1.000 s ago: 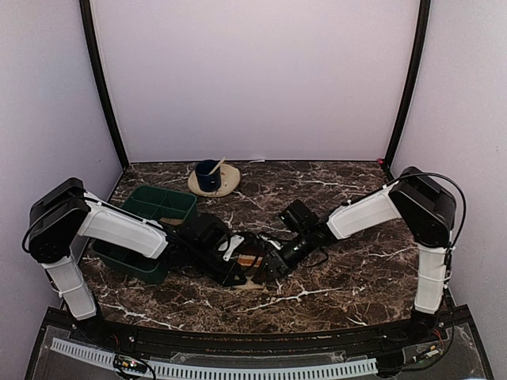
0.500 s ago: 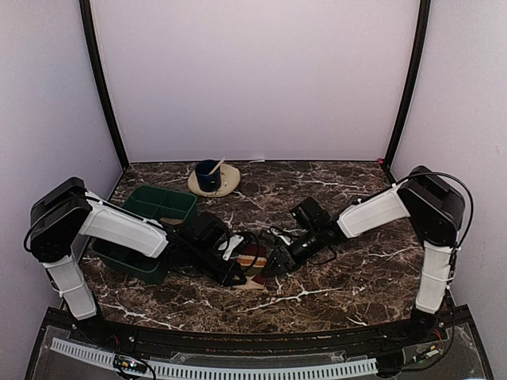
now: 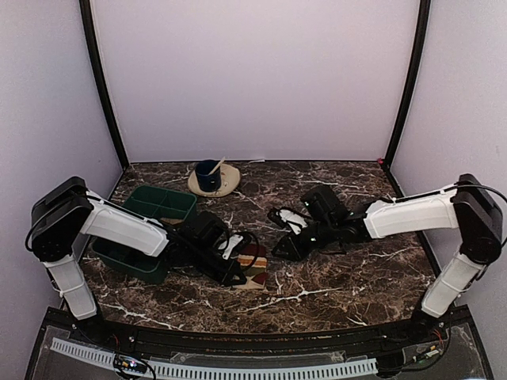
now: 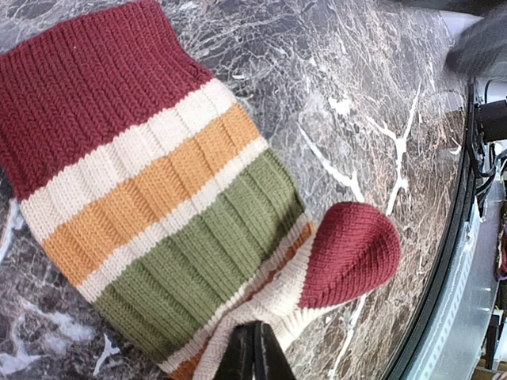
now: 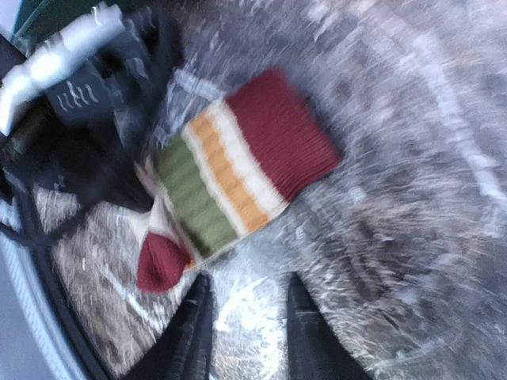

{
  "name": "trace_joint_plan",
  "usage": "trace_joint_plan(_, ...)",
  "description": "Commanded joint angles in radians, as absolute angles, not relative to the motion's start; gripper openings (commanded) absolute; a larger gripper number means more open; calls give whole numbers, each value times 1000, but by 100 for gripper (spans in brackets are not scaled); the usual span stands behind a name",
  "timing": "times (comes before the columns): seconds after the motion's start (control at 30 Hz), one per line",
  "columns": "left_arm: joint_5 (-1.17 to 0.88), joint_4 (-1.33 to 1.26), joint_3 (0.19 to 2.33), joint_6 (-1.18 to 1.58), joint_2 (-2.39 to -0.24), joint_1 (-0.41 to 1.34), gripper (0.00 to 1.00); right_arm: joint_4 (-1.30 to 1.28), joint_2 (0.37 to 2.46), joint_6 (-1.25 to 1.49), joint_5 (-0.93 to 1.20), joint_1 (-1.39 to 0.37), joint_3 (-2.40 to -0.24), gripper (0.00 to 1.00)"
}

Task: Roll the socks
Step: Roll the sock at the center of the board.

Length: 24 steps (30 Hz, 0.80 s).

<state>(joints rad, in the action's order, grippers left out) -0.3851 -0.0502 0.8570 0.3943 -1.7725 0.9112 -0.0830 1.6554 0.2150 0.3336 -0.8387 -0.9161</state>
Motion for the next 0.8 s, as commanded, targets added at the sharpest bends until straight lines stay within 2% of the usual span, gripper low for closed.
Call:
trace_joint_plan(0.0,-369,81,838,400,-1822,903,4,12,1492,133,-202,-929,-849,9)
trace_joint_plan(0.03,-371,80,839,400,-1823,902,4,84,1459,163,-288,-932,-811,0)
trace_joint_plan(0.1,-374,83,840,401,-1827,900,4,215,1398,168,-359,-930,-745,0)
trace_joint_plan(0.13,-374,85,840,402,-1828,899,4,237,1385,158,-354,-927,-736,4)
trace_joint_plan(0.17,-374,85,840,402,-1828,898,4,241,1380,148,-336,-925,-740,22)
trace_joint_plan(0.23,-377,84,839,404,-1829,895,4,241,1383,129,-276,-922,-743,75)
trace_joint_plan(0.27,-379,84,838,405,-1830,893,4,248,1380,118,-244,-922,-737,95)
trace_joint_plan(0.3,-380,84,838,405,-1831,892,4,261,1375,113,-219,-922,-728,100)
trace_joint_plan(0.57,-386,83,833,408,-1836,888,3,318,1345,99,-186,-925,-684,99)
trace_joint_plan(0.77,-385,85,831,411,-1836,884,3,279,1366,-17,-223,-1010,-694,97)
